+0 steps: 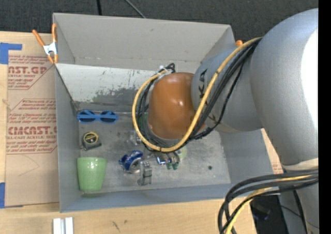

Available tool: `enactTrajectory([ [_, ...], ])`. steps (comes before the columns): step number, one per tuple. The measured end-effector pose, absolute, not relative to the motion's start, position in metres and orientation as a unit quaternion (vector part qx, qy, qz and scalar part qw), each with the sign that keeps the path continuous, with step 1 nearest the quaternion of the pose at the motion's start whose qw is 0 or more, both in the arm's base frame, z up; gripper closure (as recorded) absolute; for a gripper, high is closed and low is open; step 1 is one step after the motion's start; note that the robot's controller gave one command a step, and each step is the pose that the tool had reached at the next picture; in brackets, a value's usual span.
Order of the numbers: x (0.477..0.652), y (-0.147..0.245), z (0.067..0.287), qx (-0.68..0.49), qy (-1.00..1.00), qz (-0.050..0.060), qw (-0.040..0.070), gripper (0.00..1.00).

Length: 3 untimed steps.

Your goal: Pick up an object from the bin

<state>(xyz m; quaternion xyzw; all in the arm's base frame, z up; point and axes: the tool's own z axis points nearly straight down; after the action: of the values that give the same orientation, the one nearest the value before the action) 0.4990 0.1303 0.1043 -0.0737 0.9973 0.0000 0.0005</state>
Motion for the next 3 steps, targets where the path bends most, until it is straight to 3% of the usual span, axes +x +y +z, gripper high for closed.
enactTrajectory([
  [1, 0.5042, 0.1298, 0.0687, -0.003, 1.000, 0.000, -0.001, 0.00],
  [2, 0.5042, 0.1304, 0.0685, -0.003, 1.000, 0.001, -0.001, 0.00],
  [3, 0.5039, 0.1305, 0.0684, -0.003, 1.000, 0.001, -0.001, 1.00],
])
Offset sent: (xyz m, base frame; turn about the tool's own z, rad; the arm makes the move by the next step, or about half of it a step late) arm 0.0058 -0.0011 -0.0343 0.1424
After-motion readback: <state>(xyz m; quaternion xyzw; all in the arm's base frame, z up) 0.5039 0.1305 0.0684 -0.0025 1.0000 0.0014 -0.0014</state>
